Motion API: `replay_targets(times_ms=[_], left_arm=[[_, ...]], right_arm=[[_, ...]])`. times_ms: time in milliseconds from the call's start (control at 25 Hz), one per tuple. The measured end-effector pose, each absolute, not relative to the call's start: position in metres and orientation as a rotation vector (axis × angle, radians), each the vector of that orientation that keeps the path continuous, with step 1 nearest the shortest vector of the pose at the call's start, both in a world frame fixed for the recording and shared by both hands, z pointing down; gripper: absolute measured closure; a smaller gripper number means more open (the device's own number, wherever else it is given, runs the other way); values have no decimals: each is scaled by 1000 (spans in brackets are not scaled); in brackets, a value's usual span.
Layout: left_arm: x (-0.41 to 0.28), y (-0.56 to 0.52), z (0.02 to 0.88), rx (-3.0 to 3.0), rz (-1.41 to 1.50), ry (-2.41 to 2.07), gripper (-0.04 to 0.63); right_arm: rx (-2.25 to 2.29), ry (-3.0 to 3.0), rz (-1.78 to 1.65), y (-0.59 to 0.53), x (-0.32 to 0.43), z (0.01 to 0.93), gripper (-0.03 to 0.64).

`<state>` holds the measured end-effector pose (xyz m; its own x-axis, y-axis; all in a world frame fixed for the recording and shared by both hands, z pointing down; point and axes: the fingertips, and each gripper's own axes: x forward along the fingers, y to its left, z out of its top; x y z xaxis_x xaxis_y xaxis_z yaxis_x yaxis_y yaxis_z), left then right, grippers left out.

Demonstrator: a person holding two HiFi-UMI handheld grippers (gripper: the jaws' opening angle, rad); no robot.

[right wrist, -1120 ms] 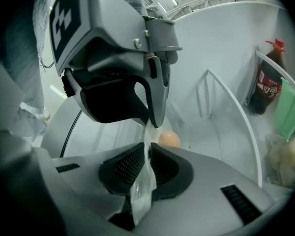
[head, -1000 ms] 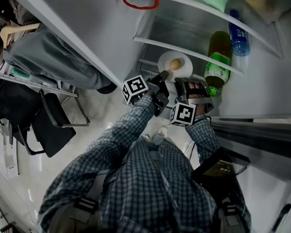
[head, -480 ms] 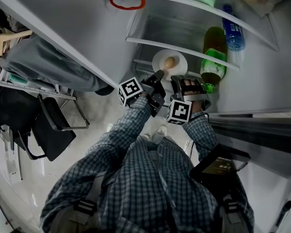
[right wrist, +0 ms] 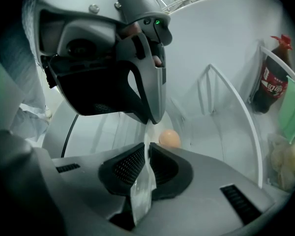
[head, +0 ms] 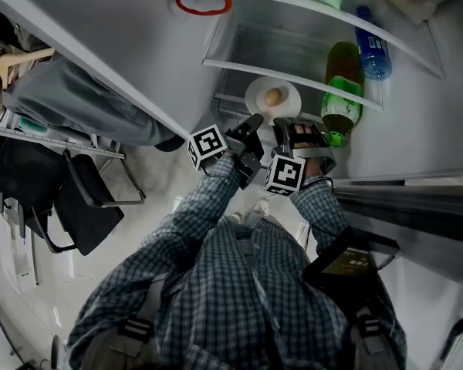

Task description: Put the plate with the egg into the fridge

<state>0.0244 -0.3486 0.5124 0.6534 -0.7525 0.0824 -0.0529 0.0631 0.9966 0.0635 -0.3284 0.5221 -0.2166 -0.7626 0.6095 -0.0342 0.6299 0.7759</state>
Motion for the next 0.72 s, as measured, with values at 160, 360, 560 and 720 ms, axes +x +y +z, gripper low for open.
replay_targets(times_ms=[160, 360, 560, 720], left_arm=[[24, -345, 512, 1424, -611, -722, 574], [21, -345, 510, 1425, -611, -724, 574], [20, -343, 509, 1378, -638, -718, 574], [25, -334, 511, 1381, -622, -688, 574]], right_arm=[[671, -1665, -778, -330, 63, 523, 580], [678, -1673, -771, -330, 61, 523, 580], [691, -1662, -770, -333, 59, 520, 580], [690, -1647, -767, -335, 59, 522, 580]])
